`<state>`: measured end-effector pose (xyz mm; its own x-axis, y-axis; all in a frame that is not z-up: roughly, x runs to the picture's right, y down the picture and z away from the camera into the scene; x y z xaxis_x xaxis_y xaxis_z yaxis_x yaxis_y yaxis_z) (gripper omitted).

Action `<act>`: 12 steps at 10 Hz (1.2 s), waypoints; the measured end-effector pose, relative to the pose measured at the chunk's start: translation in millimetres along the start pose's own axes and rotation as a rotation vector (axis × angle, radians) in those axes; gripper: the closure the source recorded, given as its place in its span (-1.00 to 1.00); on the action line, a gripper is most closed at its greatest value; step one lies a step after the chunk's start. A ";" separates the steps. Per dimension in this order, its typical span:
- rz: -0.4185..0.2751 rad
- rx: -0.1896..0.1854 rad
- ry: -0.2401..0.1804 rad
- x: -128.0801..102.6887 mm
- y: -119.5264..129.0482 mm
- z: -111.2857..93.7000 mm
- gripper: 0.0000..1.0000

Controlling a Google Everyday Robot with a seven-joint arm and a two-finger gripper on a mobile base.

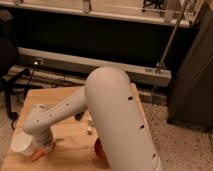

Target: Place the pepper in the ceramic cup

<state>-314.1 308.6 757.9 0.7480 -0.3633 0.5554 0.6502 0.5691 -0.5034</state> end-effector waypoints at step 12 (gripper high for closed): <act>0.306 0.253 -0.314 48.3 -6.8 -106.8 1.00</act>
<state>-268.1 208.4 717.5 0.7979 0.0651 0.5993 0.3257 0.7901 -0.5193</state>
